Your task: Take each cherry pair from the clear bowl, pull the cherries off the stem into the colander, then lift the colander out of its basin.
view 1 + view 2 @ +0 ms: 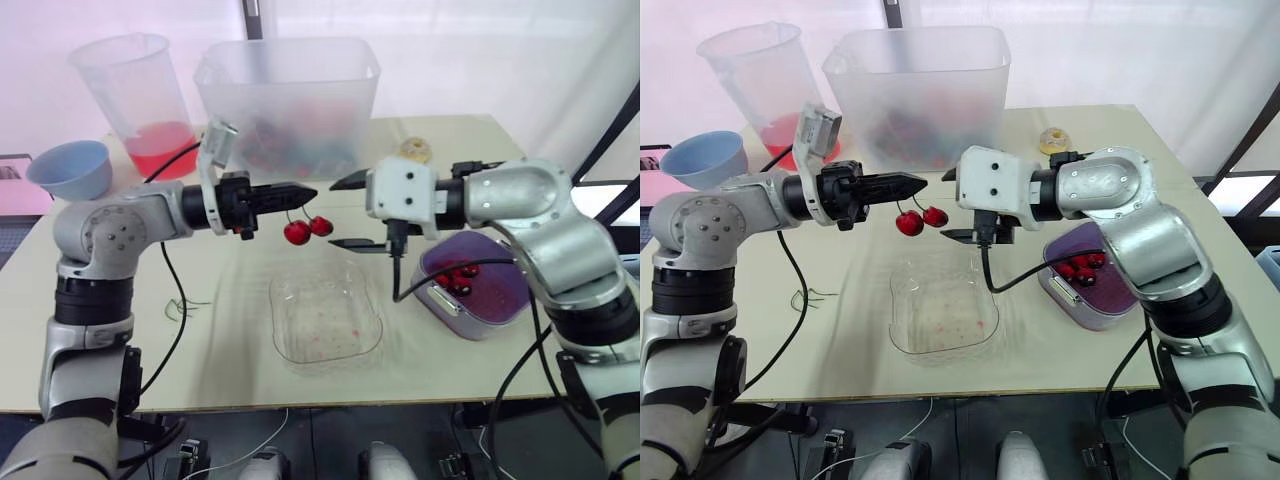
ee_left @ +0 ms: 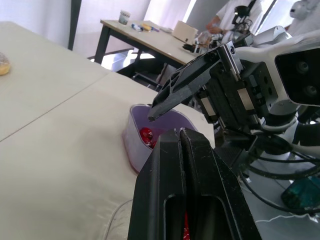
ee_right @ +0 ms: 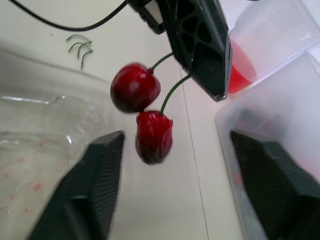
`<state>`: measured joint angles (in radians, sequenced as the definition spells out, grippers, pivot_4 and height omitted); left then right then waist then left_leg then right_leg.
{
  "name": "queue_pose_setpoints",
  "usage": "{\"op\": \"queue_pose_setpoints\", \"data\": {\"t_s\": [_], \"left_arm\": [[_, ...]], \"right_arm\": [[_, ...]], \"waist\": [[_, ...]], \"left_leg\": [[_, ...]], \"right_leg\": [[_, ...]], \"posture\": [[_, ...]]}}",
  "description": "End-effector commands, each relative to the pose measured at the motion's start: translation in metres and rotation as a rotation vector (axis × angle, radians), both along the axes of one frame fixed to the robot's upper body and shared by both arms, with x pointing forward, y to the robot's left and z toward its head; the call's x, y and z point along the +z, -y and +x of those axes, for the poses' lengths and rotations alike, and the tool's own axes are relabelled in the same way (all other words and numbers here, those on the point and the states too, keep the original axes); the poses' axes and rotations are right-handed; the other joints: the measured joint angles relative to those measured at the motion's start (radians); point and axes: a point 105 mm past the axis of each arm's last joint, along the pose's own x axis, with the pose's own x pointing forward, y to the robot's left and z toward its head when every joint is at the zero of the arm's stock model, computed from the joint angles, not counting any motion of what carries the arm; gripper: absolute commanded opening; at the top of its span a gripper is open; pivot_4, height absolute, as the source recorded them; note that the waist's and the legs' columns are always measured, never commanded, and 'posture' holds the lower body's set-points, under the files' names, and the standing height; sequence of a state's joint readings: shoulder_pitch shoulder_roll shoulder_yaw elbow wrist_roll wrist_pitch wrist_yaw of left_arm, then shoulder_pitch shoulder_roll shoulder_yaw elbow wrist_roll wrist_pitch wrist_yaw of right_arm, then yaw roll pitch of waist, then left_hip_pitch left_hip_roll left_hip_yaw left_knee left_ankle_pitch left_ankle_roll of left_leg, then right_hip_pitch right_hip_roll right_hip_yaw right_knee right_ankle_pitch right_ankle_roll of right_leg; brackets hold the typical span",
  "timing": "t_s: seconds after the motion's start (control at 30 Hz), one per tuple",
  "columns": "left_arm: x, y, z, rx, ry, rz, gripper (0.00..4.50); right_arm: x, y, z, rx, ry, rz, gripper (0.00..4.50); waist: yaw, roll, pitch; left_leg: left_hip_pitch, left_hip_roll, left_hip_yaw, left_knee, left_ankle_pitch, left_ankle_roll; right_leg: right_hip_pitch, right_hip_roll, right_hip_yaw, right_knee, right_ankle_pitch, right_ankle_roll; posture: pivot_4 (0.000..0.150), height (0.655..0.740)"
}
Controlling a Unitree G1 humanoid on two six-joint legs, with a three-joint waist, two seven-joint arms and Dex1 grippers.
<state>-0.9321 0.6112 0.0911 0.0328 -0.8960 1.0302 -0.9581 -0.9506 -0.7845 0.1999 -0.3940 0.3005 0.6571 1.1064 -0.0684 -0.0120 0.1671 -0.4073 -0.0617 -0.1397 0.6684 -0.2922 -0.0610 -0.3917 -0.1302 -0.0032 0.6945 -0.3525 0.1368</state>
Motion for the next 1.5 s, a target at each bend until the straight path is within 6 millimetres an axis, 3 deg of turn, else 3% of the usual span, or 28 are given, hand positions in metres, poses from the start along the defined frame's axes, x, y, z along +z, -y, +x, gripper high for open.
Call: {"op": "queue_pose_setpoints", "data": {"t_s": [0.03, 0.17, 0.27, 0.43, 0.57, 0.73, 1.2, 1.3, 1.4, 1.5], "left_arm": [[0.027, -0.002, -0.005, -0.031, 0.137, -0.016, 0.00], [0.033, 0.000, -0.019, -0.151, 0.199, -0.029, 0.00], [0.025, 0.002, -0.020, -0.175, 0.212, -0.022, 0.00], [0.014, 0.012, -0.031, -0.263, 0.216, -0.015, 0.00], [0.007, 0.020, -0.040, -0.323, 0.199, -0.020, 0.00], [0.009, 0.023, -0.042, -0.334, 0.199, -0.033, 0.00], [0.013, 0.022, -0.044, -0.329, 0.202, -0.041, 0.00], [0.013, 0.022, -0.043, -0.322, 0.202, -0.043, 0.00], [0.014, 0.022, -0.042, -0.316, 0.205, -0.046, 0.00], [0.014, 0.022, -0.042, -0.312, 0.207, -0.048, 0.00]], "right_arm": [[0.028, 0.014, -0.012, 0.017, -0.101, 0.142, 3.50], [0.047, 0.033, 0.002, -0.081, -0.100, 0.383, 3.50], [0.042, 0.039, 0.006, -0.067, -0.156, 0.394, 3.50], [0.032, 0.031, -0.018, 0.119, -0.530, 0.429, 3.50], [0.018, 0.017, -0.033, 0.216, -0.670, 0.381, 3.50], [0.005, 0.010, -0.028, 0.207, -0.675, 0.324, 3.50], [-0.004, 0.000, -0.017, 0.222, -0.656, 0.280, 3.50], [-0.003, 0.000, -0.015, 0.217, -0.661, 0.294, 2.69], [-0.004, 0.000, -0.014, 0.214, -0.653, 0.281, 1.25], [-0.005, 0.000, -0.014, 0.213, -0.653, 0.281, 1.25]], "waist": [[0.000, 0.000, 0.000], [0.000, 0.000, 0.000], [-0.001, 0.000, 0.000], [-0.001, 0.000, 0.000], [-0.001, 0.000, 0.000], [-0.001, 0.000, 0.000], [-0.001, 0.000, 0.000], [-0.001, 0.000, 0.000], [-0.001, 0.000, 0.000], [-0.001, 0.000, 0.000]], "left_leg": [[0.000, 0.000, 0.000, 0.000, 0.000, 0.000], [0.000, 0.000, 0.000, 0.000, 0.000, 0.000], [0.000, 0.000, 0.000, 0.000, 0.000, 0.000], [0.000, 0.001, 0.002, 0.000, 0.000, 0.000], [0.000, 0.001, 0.002, 0.000, 0.000, 0.000], [0.000, 0.001, 0.001, 0.000, 0.000, 0.000], [0.000, 0.001, 0.001, 0.000, 0.000, 0.000], [0.000, 0.001, 0.000, 0.000, 0.000, 0.000], [0.000, 0.001, 0.000, 0.000, 0.000, 0.000], [0.000, 0.001, 0.000, 0.000, 0.000, 0.000]], "right_leg": [[0.001, 0.000, 0.000, -0.001, 0.000, 0.000], [0.001, 0.000, -0.001, -0.004, 0.000, 0.000], [0.001, 0.000, 0.000, -0.004, 0.000, 0.000], [0.002, 0.001, -0.001, -0.004, 0.000, 0.000], [0.003, 0.001, -0.001, -0.004, 0.000, 0.000], [0.003, 0.001, -0.001, -0.005, 0.000, 0.000], [0.003, 0.001, -0.001, -0.006, 0.000, 0.000], [0.003, 0.001, -0.001, -0.006, 0.000, 0.000], [0.003, 0.001, -0.001, -0.006, 0.000, 0.000], [0.003, 0.001, -0.001, -0.006, 0.000, 0.000]], "posture": [[0.150, 0.7400], [0.150, 0.7400], [0.150, 0.7400], [0.150, 0.7400], [0.150, 0.7400], [0.150, 0.7400], [0.150, 0.7400], [0.150, 0.7400], [0.150, 0.7400], [0.150, 0.7400]]}}
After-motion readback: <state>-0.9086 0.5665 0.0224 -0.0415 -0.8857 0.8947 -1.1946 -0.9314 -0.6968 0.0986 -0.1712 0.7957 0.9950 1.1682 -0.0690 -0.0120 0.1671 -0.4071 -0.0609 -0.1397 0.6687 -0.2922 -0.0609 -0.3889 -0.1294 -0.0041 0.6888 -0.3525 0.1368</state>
